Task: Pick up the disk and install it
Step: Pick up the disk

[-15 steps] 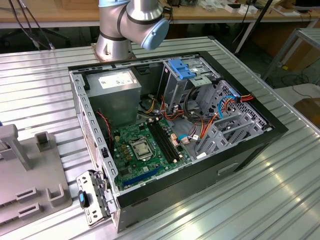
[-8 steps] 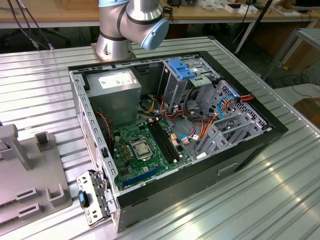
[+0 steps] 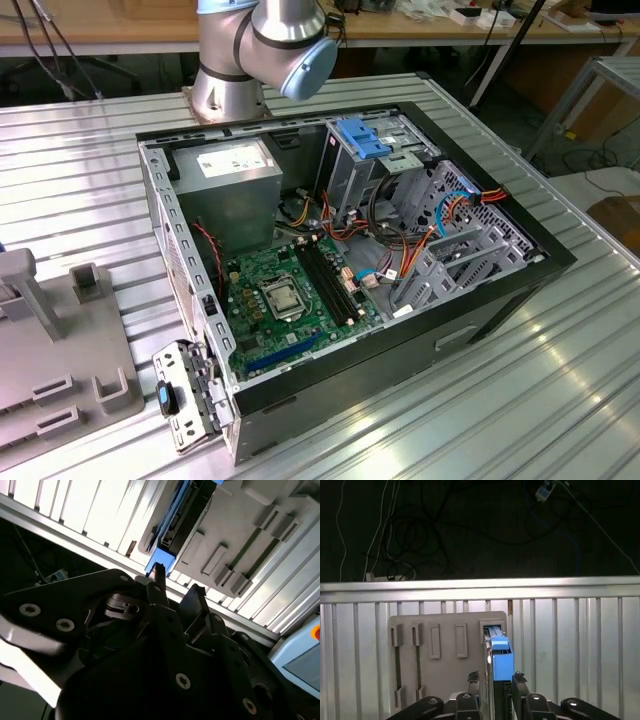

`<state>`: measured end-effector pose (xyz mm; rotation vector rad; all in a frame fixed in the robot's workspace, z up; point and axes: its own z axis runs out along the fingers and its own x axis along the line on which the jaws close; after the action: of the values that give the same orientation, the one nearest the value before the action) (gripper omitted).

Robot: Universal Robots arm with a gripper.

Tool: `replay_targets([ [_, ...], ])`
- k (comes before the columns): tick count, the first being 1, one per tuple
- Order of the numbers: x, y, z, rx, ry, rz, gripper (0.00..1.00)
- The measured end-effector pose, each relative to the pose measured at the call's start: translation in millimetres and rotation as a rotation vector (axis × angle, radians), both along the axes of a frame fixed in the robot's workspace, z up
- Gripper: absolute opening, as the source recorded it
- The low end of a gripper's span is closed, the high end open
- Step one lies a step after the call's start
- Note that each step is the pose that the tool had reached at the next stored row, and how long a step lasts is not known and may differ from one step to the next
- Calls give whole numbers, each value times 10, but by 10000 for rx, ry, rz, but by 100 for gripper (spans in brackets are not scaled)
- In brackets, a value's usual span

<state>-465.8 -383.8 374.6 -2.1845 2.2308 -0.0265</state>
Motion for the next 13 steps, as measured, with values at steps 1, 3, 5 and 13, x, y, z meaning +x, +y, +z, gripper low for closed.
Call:
replay_targets([
  [1,-1,0,-8,0,-7,70,42],
  [3,-2,0,-33,-1,-16,321,42],
  [5,-9,-1,-62,-1,-46,412,42],
  [13,-16,3,-249,-5,-161,411,50],
])
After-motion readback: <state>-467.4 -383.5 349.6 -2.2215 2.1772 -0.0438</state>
